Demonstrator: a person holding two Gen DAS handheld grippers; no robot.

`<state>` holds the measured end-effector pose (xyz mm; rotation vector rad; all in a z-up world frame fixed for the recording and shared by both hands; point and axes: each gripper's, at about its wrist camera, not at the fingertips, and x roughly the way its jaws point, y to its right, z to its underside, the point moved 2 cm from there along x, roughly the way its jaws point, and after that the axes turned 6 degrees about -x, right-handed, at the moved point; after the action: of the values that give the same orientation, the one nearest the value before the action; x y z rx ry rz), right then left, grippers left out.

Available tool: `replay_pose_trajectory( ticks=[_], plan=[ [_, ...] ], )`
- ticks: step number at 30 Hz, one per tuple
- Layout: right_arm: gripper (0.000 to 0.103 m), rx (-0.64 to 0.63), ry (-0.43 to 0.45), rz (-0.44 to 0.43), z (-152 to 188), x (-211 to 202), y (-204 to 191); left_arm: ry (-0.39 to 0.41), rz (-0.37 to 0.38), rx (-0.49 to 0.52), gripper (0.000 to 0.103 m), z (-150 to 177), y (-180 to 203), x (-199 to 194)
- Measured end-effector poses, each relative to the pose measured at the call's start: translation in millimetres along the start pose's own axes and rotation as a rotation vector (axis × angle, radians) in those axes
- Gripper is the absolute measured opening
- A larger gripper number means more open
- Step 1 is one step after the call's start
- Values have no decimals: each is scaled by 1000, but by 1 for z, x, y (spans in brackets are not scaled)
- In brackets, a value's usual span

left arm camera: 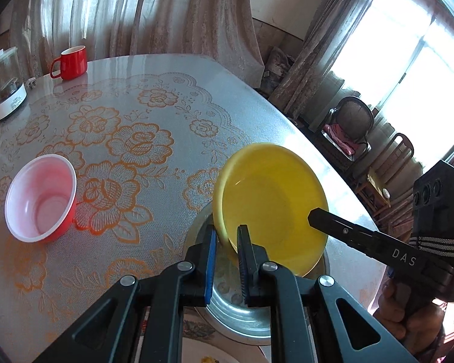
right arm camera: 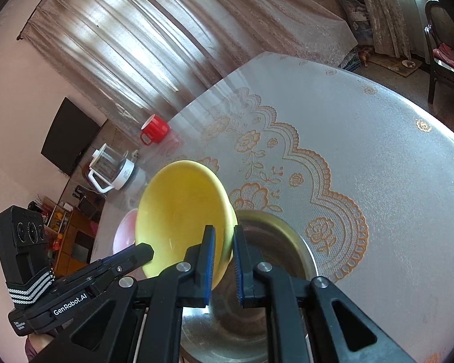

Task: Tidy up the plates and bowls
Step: 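Lower the yellow bowl into the steel bowl and open the right tool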

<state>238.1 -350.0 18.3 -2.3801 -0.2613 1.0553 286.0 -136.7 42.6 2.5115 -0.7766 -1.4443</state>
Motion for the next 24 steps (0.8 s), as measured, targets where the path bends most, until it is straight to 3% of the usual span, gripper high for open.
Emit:
replay_pose_trajectory(
  ticks=[17,24],
  plan=[
    [12,-30,-71,117,47,1,6,-105,-53,-3,13,47,-2,28],
    [13,-103,-68,205,53,3,3,-100,-72,21,13,49,1,34]
  ],
)
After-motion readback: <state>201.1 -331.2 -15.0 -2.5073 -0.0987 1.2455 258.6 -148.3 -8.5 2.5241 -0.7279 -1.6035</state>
